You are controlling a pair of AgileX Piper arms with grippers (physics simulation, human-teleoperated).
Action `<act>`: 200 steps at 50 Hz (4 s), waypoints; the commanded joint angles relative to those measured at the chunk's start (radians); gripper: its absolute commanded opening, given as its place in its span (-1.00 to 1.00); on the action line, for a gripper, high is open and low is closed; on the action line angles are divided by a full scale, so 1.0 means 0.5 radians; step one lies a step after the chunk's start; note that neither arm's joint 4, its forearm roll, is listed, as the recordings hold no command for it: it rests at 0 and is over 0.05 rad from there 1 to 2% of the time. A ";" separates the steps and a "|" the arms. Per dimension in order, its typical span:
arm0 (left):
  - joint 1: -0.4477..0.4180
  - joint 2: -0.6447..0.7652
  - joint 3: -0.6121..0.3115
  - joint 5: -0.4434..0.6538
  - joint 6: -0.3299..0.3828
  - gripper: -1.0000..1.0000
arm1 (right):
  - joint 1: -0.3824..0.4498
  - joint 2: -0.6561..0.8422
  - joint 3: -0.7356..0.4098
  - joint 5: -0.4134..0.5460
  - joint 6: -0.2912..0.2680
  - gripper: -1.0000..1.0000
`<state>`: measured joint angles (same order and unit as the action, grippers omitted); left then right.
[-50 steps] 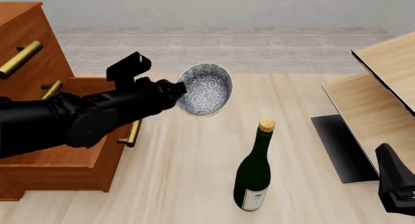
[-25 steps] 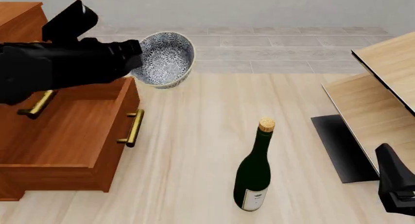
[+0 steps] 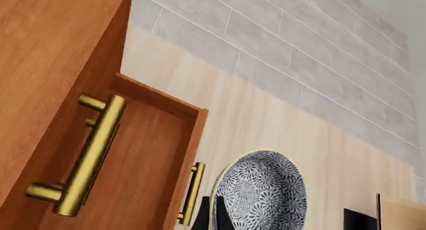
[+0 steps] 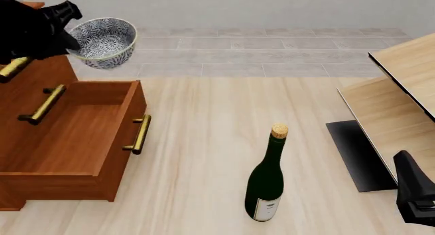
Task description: Put the bowl on top of the cabinet.
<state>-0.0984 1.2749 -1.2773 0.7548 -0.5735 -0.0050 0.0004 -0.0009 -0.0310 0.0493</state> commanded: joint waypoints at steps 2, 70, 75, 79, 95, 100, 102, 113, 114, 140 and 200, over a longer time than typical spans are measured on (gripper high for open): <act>0.184 0.051 -0.328 0.414 -0.229 -1.00 | -0.002 0.000 0.001 -0.001 -0.005 1.00; 1.322 0.256 -1.334 0.930 -0.683 -1.00 | 0.026 0.000 0.000 0.009 -0.008 1.00; 1.373 0.270 -1.304 0.930 -0.718 -1.00 | 0.026 0.000 0.000 0.008 -0.017 1.00; 1.400 0.303 -1.282 0.930 -0.708 -1.00 | 0.027 0.000 0.000 0.007 -0.024 1.00; 1.395 0.397 -1.218 0.930 -0.708 -1.00 | 0.026 0.000 0.000 0.005 -0.030 1.00; 1.410 0.417 -1.183 0.928 -0.707 -1.00 | 0.025 0.000 -0.001 0.007 -0.031 1.00; 1.401 0.429 -1.195 0.928 -0.703 -1.00 | 0.025 0.000 -0.001 0.006 -0.031 1.00; 1.429 0.466 -1.142 0.904 -0.682 -1.00 | 0.021 0.000 0.001 0.005 -0.027 1.00; 1.429 0.466 -1.142 0.903 -0.682 -1.00 | 0.021 0.000 0.001 0.005 -0.027 1.00; 1.429 0.481 -1.034 0.836 -0.653 -1.00 | 0.018 0.000 0.000 0.003 -0.025 1.00; 1.394 0.209 -1.330 0.929 -0.737 1.00 | 0.033 0.000 0.000 0.001 -0.034 1.00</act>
<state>0.6302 1.4262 -1.9117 1.2129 -0.9186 0.0097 0.0004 -0.0010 -0.0301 0.0342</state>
